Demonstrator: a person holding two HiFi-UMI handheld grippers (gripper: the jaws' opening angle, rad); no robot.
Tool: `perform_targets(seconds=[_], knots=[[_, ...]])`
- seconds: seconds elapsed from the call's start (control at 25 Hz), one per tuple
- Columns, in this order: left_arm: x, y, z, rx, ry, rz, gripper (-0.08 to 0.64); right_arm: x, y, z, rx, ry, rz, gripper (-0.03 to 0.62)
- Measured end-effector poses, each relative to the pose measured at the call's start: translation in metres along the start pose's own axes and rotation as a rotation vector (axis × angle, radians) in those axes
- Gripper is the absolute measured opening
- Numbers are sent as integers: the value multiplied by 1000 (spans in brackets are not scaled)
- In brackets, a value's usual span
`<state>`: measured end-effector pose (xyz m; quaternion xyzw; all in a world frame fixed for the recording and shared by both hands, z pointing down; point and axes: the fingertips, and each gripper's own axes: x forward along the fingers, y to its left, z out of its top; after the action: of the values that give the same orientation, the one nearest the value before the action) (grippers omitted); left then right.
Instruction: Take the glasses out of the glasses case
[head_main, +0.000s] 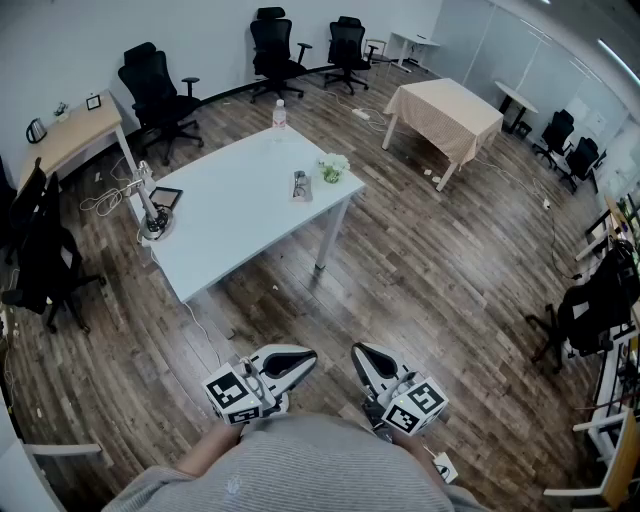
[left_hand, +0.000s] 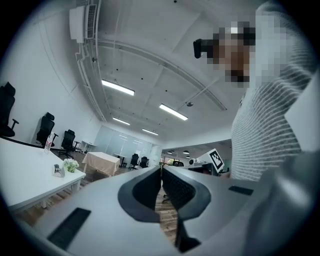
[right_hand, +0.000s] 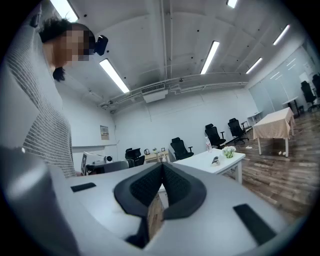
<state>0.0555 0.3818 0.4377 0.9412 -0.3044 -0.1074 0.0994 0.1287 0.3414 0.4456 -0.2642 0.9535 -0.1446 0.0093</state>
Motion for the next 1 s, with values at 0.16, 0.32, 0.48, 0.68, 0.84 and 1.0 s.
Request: perform_targets(seconds=[0.16, 0.32, 0.48, 0.68, 0.84, 1.0], knots=[[-5, 12, 0, -13, 7, 8, 17, 9, -2, 0, 1, -2, -8, 14], [-6, 21, 2, -13, 7, 11, 17, 14, -4, 0, 1, 0, -17, 14], [0, 22, 2, -16, 11, 6, 17, 12, -12, 1, 8, -2, -30, 14], [3, 27, -2, -23, 17, 5, 17, 11, -18, -2, 52, -22, -15, 14], [2, 36, 1, -26, 18, 11, 17, 20, -20, -2, 125, -44, 10, 17], [-4, 54, 8, -26, 10, 18, 17, 38, -6, -9, -33, 9, 32, 17]])
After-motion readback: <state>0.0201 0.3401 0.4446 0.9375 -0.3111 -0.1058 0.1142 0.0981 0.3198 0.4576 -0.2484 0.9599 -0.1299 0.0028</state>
